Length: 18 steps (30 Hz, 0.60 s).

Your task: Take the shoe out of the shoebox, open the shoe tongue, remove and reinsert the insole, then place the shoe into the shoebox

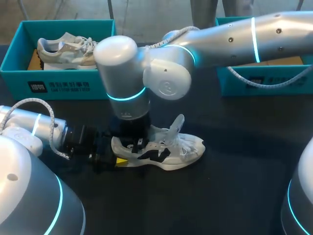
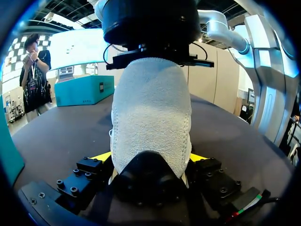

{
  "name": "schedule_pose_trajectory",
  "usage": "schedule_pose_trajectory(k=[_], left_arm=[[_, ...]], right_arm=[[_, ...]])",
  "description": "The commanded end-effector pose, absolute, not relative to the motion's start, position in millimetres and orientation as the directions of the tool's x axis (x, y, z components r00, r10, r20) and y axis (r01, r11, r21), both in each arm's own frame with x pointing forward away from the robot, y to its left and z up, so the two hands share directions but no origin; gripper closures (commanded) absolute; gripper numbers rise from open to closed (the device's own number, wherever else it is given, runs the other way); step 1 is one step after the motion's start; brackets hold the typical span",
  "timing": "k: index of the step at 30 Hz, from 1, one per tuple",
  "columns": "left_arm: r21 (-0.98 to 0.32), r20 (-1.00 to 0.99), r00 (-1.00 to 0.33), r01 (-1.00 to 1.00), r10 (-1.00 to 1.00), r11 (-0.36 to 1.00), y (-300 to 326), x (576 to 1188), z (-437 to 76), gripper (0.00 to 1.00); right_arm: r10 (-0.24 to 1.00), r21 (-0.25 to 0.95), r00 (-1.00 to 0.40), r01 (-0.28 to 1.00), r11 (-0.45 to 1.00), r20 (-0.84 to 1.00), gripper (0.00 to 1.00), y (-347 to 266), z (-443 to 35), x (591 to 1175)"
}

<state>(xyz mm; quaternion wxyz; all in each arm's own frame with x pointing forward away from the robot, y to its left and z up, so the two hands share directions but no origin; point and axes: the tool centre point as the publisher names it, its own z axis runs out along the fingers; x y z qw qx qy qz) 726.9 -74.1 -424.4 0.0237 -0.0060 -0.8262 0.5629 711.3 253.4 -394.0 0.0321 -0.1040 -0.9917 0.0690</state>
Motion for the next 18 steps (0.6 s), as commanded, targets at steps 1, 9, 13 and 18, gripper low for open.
schedule_pose_trajectory(k=[1, 9, 13, 18], left_arm=[[-0.93, 0.032, -0.999, -0.018, 0.034, 0.367, -73, 728, -426, 1.0], [-0.93, 0.032, -0.999, -0.018, 0.034, 0.367, -73, 728, -426, 1.0], [-0.93, 0.032, -0.999, -0.018, 0.034, 0.367, -73, 728, -426, 1.0], [-0.93, 0.032, -0.999, -0.018, 0.034, 0.367, -73, 728, -426, 1.0]], right_arm=[[0.208, -0.124, -0.978, 0.204, 0.971, 0.02, 1.0, 247, -374, 708], [0.196, -0.099, -0.98, 0.197, 0.976, -0.017, 1.0, 247, -353, 717], [0.187, -0.096, -0.982, 0.19, 0.977, -0.037, 1.0, 245, -342, 723], [0.175, -0.09, -0.984, 0.178, 0.98, -0.039, 1.0, 245, -337, 729]])
